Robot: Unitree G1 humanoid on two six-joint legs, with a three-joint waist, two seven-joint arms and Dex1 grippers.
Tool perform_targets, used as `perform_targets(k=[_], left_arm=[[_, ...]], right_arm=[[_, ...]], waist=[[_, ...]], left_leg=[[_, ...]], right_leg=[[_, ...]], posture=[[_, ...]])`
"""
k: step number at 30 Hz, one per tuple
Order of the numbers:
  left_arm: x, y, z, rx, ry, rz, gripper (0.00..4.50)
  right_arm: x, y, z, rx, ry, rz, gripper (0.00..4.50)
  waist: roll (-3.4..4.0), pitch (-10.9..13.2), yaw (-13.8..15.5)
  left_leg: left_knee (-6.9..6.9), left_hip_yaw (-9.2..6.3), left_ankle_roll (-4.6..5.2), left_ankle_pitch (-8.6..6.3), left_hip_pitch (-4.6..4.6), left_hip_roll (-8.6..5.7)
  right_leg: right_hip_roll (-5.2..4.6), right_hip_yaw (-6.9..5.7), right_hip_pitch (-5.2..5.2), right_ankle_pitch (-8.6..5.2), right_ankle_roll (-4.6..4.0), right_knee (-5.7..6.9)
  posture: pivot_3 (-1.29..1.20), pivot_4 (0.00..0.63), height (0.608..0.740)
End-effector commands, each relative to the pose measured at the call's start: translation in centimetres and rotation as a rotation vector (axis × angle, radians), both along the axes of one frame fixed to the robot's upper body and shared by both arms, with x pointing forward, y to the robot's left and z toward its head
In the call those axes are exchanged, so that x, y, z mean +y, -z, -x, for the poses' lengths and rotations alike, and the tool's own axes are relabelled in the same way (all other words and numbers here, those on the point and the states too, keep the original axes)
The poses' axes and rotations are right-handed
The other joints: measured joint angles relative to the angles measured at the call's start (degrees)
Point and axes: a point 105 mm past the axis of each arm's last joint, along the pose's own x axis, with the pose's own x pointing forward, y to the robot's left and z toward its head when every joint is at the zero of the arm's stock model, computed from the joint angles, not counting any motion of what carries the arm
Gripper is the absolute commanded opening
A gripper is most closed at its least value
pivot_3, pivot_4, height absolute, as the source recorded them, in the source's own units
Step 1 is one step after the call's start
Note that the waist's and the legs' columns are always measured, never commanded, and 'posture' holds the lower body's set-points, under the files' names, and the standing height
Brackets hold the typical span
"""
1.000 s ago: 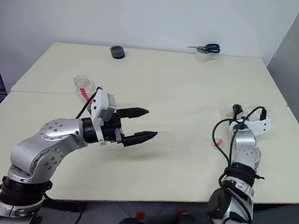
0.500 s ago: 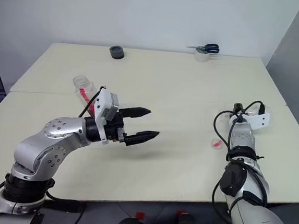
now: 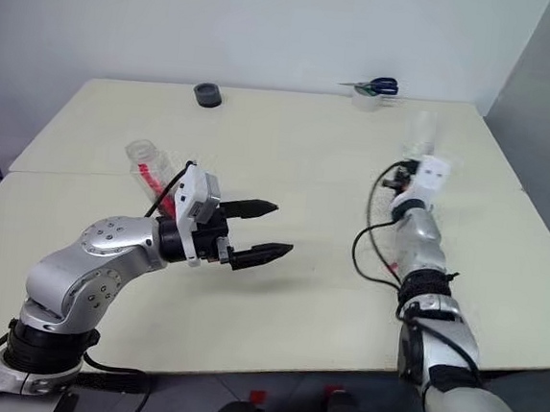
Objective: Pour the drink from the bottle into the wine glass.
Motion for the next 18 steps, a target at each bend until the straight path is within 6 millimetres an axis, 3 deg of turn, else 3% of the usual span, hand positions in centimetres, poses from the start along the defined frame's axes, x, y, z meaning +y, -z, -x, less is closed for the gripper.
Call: perform_targets(k=[1, 4, 8, 18], left_arm=[[0.2, -0.7, 0.7, -0.035, 0.004, 0.001, 4.5], [0.4, -0.5, 1.0, -0.028, -0.004, 0.0, 4.5], [0.6, -0.4, 1.1, -0.021, -0.024, 0.005, 4.5], [0.8, 0.1, 1.5, -0.001, -0.042, 0.01, 4.5]], right_arm=[[1.9, 0.0, 1.5, -0.081, -0.073, 0.159, 0.27], [2.8, 1.3, 2.7, -0.071, -0.118, 0.208, 0.27], [2.1, 3.4, 4.2, 0.001, -0.094, 0.18, 0.27], [-2.5, 7.9, 8.1, 0.274, 0.014, 0.093, 0.27]], waist=[[0.0, 0.0, 0.05], [0.0, 0.0, 0.31], [0.0, -0.01, 0.42], [-0.05, -0.14, 1.98]], left_leg=[[-0.02, -0.06, 0.0, 0.0, 0.0, 0.0], [0.01, -0.1, -0.01, 0.0, -0.01, -0.05], [0.05, -0.15, -0.01, 0.0, 0.02, -0.04], [0.03, -0.23, 0.01, -0.01, 0.19, -0.06]], right_leg=[[0.0, -0.02, 0.0, 0.0, 0.0, 0.0], [-0.03, -0.02, 0.0, 0.0, 0.0, 0.0], [-0.04, -0.04, 0.04, 0.0, 0.0, 0.02], [-0.04, -0.11, 0.29, -0.01, 0.0, -0.07]], posture=[[0.0, 0.15, 0.74], [0.0, 0.15, 0.74], [0.0, 0.15, 0.74], [0.0, 0.15, 0.74]])
